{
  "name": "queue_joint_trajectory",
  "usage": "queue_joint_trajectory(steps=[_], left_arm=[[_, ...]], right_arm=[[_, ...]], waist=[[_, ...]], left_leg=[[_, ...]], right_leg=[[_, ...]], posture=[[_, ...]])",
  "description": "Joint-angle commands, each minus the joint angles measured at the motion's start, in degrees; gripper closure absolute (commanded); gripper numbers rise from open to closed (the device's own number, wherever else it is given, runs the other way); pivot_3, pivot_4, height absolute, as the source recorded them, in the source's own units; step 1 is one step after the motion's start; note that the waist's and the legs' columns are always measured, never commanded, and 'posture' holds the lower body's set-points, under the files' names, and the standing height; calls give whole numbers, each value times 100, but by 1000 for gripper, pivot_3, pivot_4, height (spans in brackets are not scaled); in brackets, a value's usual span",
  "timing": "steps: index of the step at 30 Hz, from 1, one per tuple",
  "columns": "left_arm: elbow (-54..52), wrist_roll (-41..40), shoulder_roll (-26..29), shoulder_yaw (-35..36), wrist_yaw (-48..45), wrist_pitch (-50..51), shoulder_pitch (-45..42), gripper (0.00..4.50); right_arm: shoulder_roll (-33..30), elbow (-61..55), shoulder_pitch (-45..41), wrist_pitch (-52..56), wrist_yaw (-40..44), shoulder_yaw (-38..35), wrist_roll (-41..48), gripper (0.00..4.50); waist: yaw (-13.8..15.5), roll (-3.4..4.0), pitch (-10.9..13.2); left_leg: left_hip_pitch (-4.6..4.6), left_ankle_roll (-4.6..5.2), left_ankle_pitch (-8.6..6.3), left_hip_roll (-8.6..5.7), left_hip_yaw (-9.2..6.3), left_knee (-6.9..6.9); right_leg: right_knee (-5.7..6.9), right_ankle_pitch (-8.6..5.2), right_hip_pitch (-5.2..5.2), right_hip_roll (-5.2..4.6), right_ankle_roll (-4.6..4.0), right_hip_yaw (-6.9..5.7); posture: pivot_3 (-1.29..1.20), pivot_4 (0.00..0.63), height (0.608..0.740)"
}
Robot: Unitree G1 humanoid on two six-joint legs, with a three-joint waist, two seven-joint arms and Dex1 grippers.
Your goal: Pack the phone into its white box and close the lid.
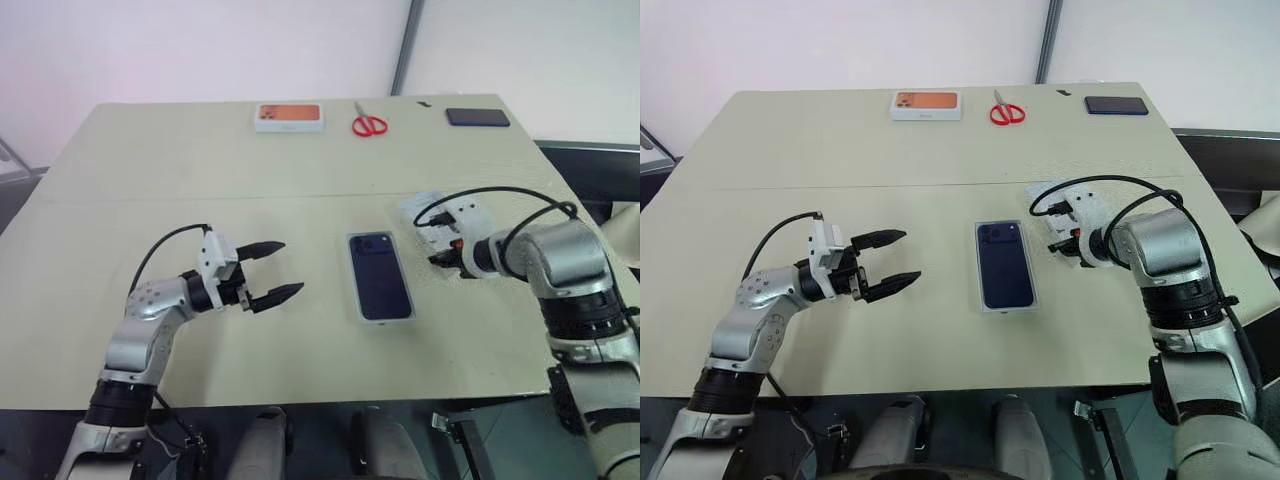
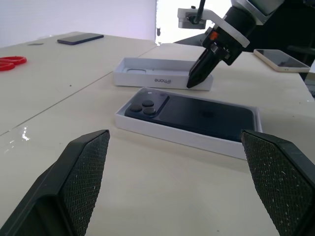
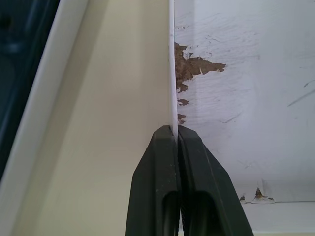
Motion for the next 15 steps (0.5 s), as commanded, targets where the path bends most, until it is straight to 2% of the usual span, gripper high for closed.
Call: queue_joint_trajectory(steps=[1, 6, 15], left_arm=[[16, -135, 65, 187, 33, 13, -172, 0], [120, -118, 41, 279, 152, -26, -254, 0], [194, -205, -8, 300, 260, 54, -368, 0]], right_arm=[[323, -180, -306, -415, -162, -944, 175, 4446], [1482, -420, -680, -166, -120, -2614, 1099, 4446], [3302, -1618, -570, 739, -299, -3732, 2448, 4446]], waist=[[3, 0, 0], [-18, 1, 1], [-13, 8, 3]], left_leg=[[-1, 0, 0, -1, 1, 0], [0, 0, 0, 0, 0, -3], [1, 0, 0, 4, -7, -6]], right_leg=[[0, 0, 0, 0, 0, 0], [2, 0, -2, 4, 0, 1], [9, 1, -6, 5, 0, -1]], posture=[[0, 150, 740], [0, 150, 740], [0, 150, 740]])
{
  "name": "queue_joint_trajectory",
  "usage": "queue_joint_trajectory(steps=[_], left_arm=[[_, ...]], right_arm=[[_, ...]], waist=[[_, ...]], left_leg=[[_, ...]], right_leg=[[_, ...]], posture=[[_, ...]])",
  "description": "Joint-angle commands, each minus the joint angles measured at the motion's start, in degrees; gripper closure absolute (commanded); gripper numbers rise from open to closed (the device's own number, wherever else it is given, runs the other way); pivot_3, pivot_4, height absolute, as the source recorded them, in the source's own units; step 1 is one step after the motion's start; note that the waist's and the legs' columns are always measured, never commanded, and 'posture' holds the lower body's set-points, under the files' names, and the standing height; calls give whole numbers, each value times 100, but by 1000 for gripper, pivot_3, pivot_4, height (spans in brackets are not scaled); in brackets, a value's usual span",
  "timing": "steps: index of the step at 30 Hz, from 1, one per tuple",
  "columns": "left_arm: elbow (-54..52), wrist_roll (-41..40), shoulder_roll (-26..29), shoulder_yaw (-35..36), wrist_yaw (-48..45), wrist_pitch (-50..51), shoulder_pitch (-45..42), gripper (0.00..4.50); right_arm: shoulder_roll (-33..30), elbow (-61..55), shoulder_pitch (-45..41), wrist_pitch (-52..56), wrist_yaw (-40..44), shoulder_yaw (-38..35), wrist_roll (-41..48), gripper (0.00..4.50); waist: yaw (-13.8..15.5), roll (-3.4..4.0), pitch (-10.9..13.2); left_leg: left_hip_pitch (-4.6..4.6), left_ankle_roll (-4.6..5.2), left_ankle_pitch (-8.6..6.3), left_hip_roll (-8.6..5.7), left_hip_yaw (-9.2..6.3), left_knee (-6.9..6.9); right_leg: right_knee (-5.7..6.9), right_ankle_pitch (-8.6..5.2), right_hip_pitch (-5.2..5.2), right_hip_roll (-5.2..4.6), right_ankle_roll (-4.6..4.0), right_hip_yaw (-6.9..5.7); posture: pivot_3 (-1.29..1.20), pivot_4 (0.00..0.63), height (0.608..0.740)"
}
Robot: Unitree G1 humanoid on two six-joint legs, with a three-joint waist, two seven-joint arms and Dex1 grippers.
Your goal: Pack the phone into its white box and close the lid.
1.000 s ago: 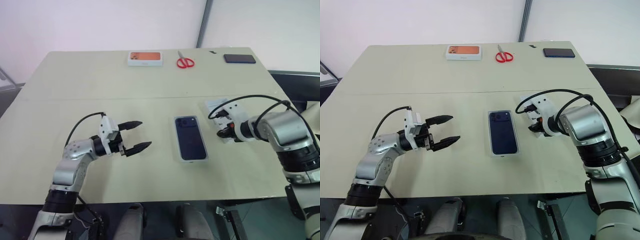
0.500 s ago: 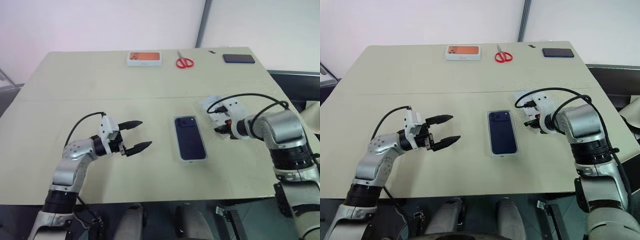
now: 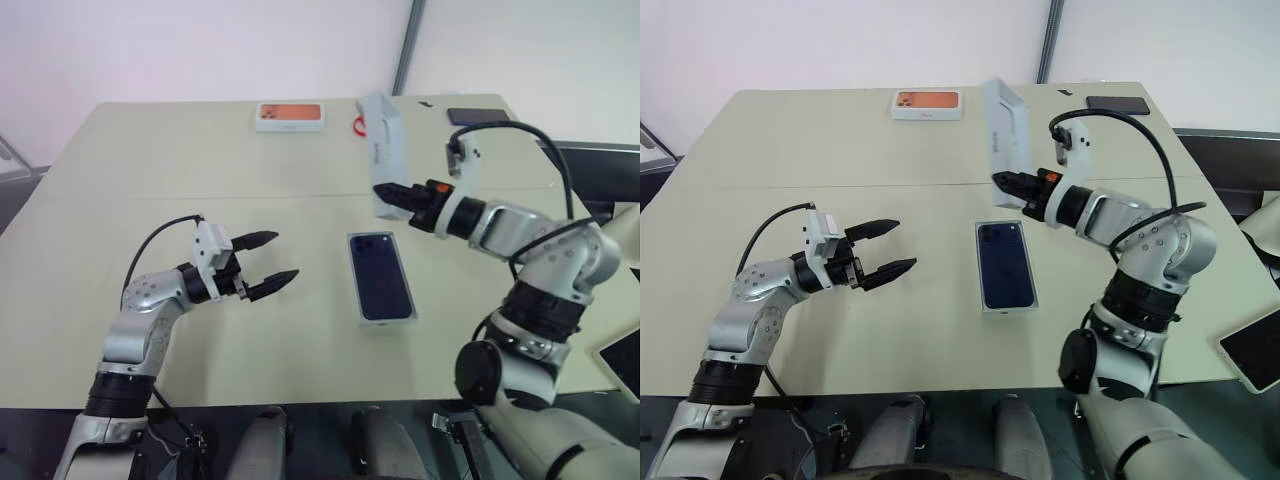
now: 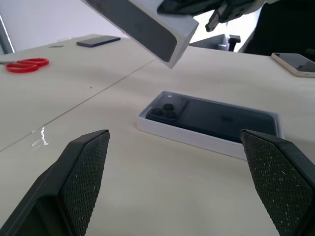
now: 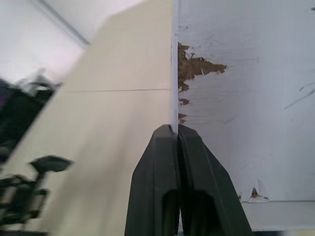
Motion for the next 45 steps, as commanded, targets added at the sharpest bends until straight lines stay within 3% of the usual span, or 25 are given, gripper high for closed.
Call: queue_joint_trajectory(steps=[1, 7, 13, 21, 25, 31, 34, 37, 40, 41, 45], left_arm=[[13, -141, -27, 173, 98, 43, -195, 0], [1, -144, 25, 188, 52, 51, -281, 0], [-15, -100, 26, 201, 72, 27, -307, 0], [-164, -135, -105, 25, 111, 182, -163, 0], [-324, -180, -224, -187, 76, 369, -27, 1270], [-177, 112, -413, -461, 139, 202, 10, 4431], [39, 279, -595, -590, 252, 111, -169, 4500], [235, 322, -779, -621, 338, 110, -406, 4500], [357, 354, -896, -636, 359, 78, -515, 4500], [384, 355, -922, -650, 350, 78, -536, 4500], [485, 378, -1009, -716, 317, 85, -619, 4500]], right_arm=[[664, -609, 147, 292, -121, -377, 832, 4446], [1127, -575, 1055, 304, -799, -276, 2574, 4446], [1010, -289, 1900, 304, -2090, 232, 4439, 4446], [-647, -64, 2964, -1062, -3726, 2013, 7224, 4446], [-1184, -119, 3120, -1856, -4031, 2631, 7783, 4500], [-1417, -46, 3152, -2417, -4022, 2928, 7790, 4500], [-1489, 22, 3125, -2547, -4043, 2996, 7790, 3536], [-1553, 101, 3115, -2686, -4157, 2981, 7790, 2090], [-2001, 20, 2953, -2640, -4001, 3003, 7774, 413], [-2180, -1, 2861, -2601, -3875, 2974, 7656, 64], [-3393, -178, 2434, -2217, -2084, 2806, 6111, 64]], waist=[[0, 1, 0], [0, 2, 0], [-29, 7, 3], [-17, 7, 3], [-26, 7, 3], [-3, 6, 3], [8, 6, 3], [25, 3, 3], [22, 5, 4], [18, 6, 5], [21, 13, 9]], left_leg=[[0, 0, 0, 0, -1, 0], [0, 0, 0, -1, -1, 0], [2, 1, 0, 3, -1, -3], [0, 5, -2, 5, 2, 0], [0, 8, -3, 6, 3, 1], [-1, 10, -4, 6, 4, 1], [-1, 10, -4, 6, 4, 2], [-2, 10, -4, 6, 4, 4], [-2, 10, -4, 5, 5, 4], [-2, 11, -5, 5, 5, 4], [-3, 17, -8, -1, 10, 8]], right_leg=[[1, 0, 0, 0, 0, 0], [1, 0, 0, -5, 0, 1], [2, 0, -3, -1, -1, 3], [-5, -1, 5, -4, 0, 3], [-8, -1, 6, 0, 0, 4], [-10, -1, 6, 4, 0, 3], [-10, -1, 7, 3, 0, 3], [-13, -1, 10, 1, 0, 1], [-14, -1, 10, 2, 0, 1], [-14, -1, 11, 2, 0, 1], [-17, -2, 9, 4, 0, 0]], posture=[[0, 150, 740], [0, 150, 740], [0, 150, 740], [0, 150, 740], [0, 150, 740], [0, 150, 740], [0, 150, 740], [0, 150, 740], [0, 150, 740], [0, 150, 740], [0, 150, 740]])
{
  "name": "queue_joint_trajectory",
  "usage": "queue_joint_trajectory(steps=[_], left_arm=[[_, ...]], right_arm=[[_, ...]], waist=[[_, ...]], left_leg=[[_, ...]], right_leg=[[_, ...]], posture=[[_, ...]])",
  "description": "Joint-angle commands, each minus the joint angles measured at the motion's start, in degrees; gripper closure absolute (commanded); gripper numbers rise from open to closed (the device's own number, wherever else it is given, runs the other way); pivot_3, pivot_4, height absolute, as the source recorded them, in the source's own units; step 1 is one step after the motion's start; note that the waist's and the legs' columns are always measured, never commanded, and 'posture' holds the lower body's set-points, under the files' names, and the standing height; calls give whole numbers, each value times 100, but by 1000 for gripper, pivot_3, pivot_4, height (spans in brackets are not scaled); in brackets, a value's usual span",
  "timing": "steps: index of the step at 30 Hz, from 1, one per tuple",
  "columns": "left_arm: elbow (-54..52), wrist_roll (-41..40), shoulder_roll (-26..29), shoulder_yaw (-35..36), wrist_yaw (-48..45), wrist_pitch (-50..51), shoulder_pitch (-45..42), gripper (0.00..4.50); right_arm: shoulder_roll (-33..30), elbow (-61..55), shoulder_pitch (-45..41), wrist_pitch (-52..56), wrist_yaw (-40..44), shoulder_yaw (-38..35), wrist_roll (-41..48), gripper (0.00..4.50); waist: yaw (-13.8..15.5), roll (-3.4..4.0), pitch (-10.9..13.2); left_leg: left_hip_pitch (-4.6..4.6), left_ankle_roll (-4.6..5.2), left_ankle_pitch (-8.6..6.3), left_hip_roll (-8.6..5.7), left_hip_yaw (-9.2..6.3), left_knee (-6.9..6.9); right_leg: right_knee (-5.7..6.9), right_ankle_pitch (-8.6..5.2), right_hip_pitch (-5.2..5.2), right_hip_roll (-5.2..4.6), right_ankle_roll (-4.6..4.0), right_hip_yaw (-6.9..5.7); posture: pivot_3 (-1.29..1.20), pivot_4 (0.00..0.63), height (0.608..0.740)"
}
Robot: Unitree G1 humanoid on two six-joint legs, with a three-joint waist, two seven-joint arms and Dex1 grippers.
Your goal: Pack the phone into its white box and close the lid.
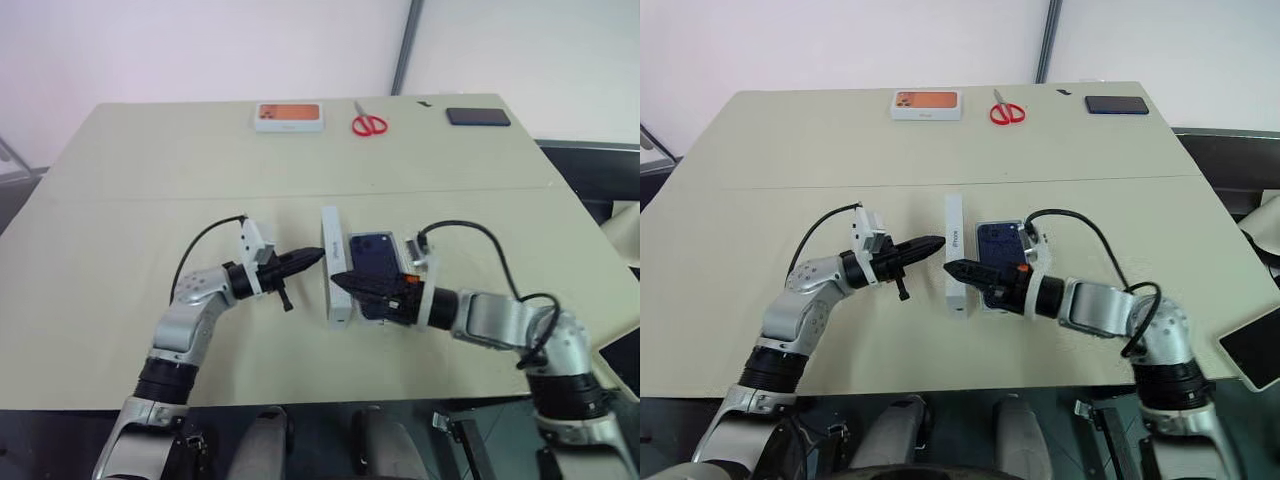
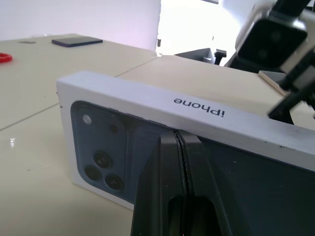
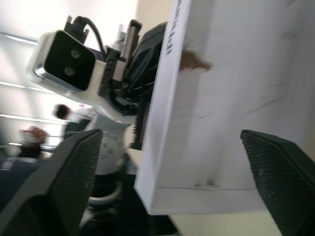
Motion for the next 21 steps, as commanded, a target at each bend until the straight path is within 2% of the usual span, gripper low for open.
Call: queue_joint_trajectory(steps=[1, 2, 4, 7, 9, 14, 17, 20, 21], left_arm=[[-41, 27, -38, -60, -44, -83, -120, 4500], [-24, 37, -42, -75, -51, -87, -131, 4500], [79, 40, -57, -103, -88, -64, -189, 4500], [336, 105, -125, -165, -101, -93, -343, 4500], [473, 129, -226, -205, -83, -62, -494, 4500], [819, 260, -451, -346, -88, -99, -792, 4500], [905, 324, -499, -349, -56, -142, -870, 4500], [782, 345, -345, -250, -80, -148, -793, 4500], [750, 329, -242, -171, -74, -118, -751, 4500]], right_arm=[[-879, -221, -360, 238, 1676, -317, -1146, 64], [-1107, -148, -427, 258, 2113, -329, -1396, 64], [-1790, -263, -505, -188, 3247, 9, -2665, 64], [-2156, -127, -626, -800, 4200, 283, -3877, 64], [-1991, 178, -749, -1290, 4328, 389, -4615, 64], [-1695, 491, -738, -3281, 4596, 879, -6908, 64], [-1392, 821, -795, -3658, 4517, 845, -7493, 64], [-1392, 927, -718, -4071, 4718, 951, -8115, 886], [-1357, 914, -620, -4245, 4767, 937, -8245, 1392]], waist=[[15, 1, 1], [23, 0, 1], [24, 0, 1], [21, -1, 1], [3, -3, 2], [18, -3, 2], [8, -3, 3], [12, -2, 4], [9, -2, 4]], left_leg=[[0, 1, -1, 0, -1, 0], [-1, 4, -2, 0, -1, 2], [-2, 7, -4, -1, -2, 2], [-2, 9, -5, -3, 0, 7], [-1, 9, -5, -2, 1, 8], [-3, 8, -6, -4, 2, 9], [-3, 8, -5, -8, 3, 10], [-3, 7, -5, -7, 1, 11], [-3, 7, -5, -7, 1, 10]], right_leg=[[-2, 0, 2, 1, 0, -2], [-4, 0, 4, 1, 1, -4], [-8, -1, 6, 2, 1, -6], [-9, -1, 6, 2, 2, -8], [-9, -1, 6, 2, 2, -7], [-8, -1, 5, 0, 4, -6], [-7, 0, 4, -2, 4, -4], [-2, 0, 1, -2, 4, -3], [-2, 0, 1, -2, 4, -3]], posture=[[0, 150, 740], [0, 150, 740], [0, 150, 740], [0, 150, 740], [0, 150, 740], [0, 150, 740], [0, 150, 740], [0, 150, 740], [0, 150, 740]])
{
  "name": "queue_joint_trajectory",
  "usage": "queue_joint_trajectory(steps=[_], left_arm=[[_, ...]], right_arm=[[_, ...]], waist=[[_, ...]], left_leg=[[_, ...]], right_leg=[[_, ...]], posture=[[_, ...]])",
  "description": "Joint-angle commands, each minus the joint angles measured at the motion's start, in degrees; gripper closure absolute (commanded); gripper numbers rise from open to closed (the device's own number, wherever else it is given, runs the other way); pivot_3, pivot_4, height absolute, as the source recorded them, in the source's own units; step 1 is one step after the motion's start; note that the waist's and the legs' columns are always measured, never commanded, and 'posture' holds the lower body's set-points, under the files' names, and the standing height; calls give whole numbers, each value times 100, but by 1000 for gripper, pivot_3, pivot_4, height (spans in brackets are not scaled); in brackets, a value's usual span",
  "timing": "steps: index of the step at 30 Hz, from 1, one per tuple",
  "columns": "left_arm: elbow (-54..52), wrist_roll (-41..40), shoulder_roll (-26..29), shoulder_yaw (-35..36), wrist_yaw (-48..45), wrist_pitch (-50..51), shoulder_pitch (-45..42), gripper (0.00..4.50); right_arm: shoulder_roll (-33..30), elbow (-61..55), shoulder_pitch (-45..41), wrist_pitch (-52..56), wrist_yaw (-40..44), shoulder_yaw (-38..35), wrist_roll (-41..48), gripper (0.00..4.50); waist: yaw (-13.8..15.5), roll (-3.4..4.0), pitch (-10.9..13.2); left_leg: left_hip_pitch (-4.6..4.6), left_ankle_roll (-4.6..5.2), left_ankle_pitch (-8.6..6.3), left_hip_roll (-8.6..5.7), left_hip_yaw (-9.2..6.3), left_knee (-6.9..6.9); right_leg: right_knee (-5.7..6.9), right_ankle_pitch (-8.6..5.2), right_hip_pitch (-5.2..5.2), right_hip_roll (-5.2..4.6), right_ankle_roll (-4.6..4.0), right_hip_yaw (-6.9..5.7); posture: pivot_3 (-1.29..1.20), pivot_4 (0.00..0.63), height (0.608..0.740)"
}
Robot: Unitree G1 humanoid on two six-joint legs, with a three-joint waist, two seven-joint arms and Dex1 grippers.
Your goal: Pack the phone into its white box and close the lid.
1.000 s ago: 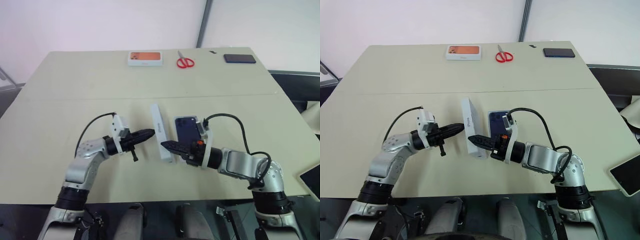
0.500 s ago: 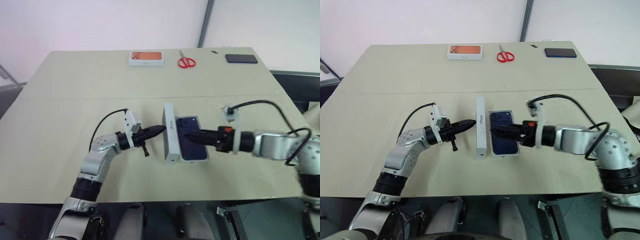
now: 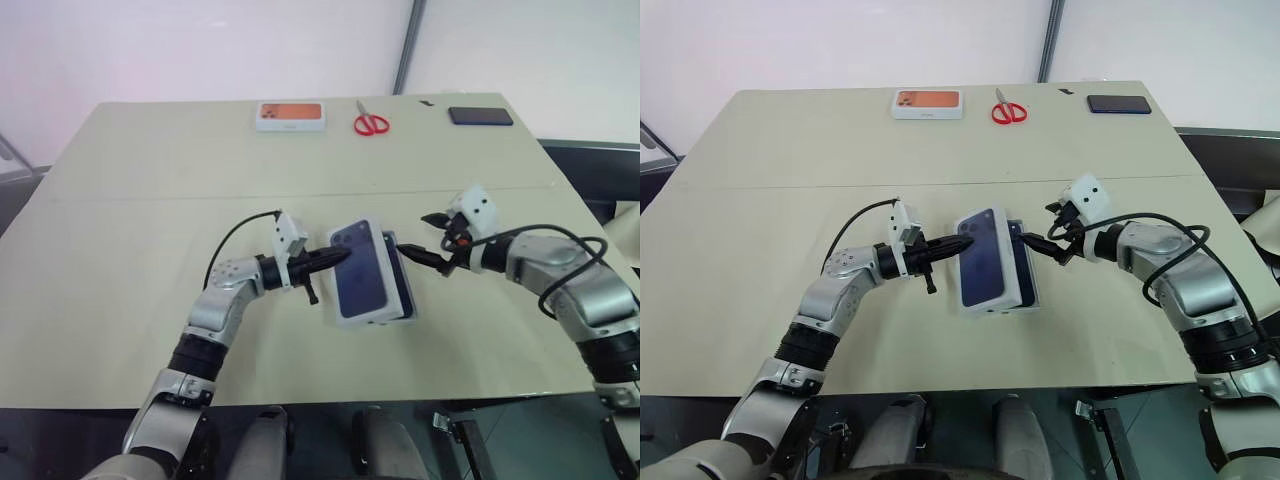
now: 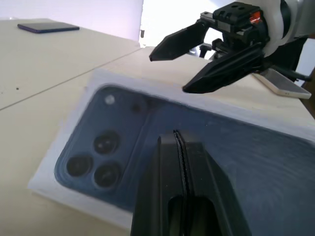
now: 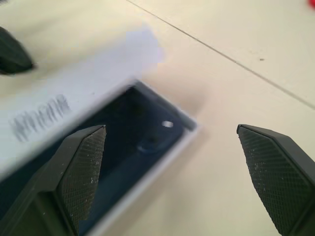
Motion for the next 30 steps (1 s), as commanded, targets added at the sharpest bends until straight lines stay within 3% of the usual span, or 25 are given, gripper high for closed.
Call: queue_joint_trajectory(steps=[1, 5, 6, 11, 14, 18, 25, 30], left_arm=[[-247, -25, 266, 243, 4, -43, 58, 4500], [-232, -54, 601, 375, -10, 116, 193, 4500], [-237, -36, 653, 370, -26, 136, 223, 4500], [-216, -122, 807, 259, -122, 810, 215, 4500], [117, -281, 613, 280, -73, 1497, -123, 4500], [516, -134, 704, -81, -589, 2063, -525, 4500], [734, 220, 604, -456, -759, 1846, -694, 4500], [670, 151, 442, -283, -655, 1782, -743, 4500]], right_arm=[[66, -61, 134, -532, 175, -122, -517, 1883], [233, -269, 408, -585, 316, -153, -701, 4077], [252, -321, 449, -607, 386, -148, -753, 4438], [419, -320, 541, -739, 481, -144, -1068, 4438], [562, -338, 506, -656, 505, -210, -1059, 4438], [621, -334, 454, -656, 588, -208, -1202, 4438], [655, -441, 570, -684, 732, -209, -1331, 4438], [692, -601, 658, -583, 839, -257, -1267, 4438]], waist=[[-4, 0, 0], [-1, 0, 0], [0, 2, 1], [9, 3, 2], [11, 2, 2], [0, 0, 3], [-11, 1, 3], [3, 1, 3]], left_leg=[[0, 0, 0, 0, 0, 0], [1, 0, 0, 2, -3, -1], [1, 0, 0, 2, -4, -1], [1, 0, 0, 1, -6, 3], [1, 0, 0, 0, -5, 3], [0, 0, 0, -5, -6, 9], [1, 0, 0, -1, -6, 9], [1, 0, 0, -2, -6, 11]], right_leg=[[0, 0, 0, 0, 0, 0], [0, 0, 1, 0, 0, 0], [0, 0, 1, 0, 0, 0], [0, 0, 4, -3, 0, 0], [0, 0, 4, -3, 0, 0], [4, 0, 7, -1, 0, -6], [6, 0, 5, 1, 0, -5], [5, 0, 7, -2, 0, -3]], posture=[[0, 150, 740], [0, 150, 740], [0, 150, 740], [0, 150, 740], [0, 150, 740], [0, 150, 740], [0, 150, 740], [0, 150, 740]])
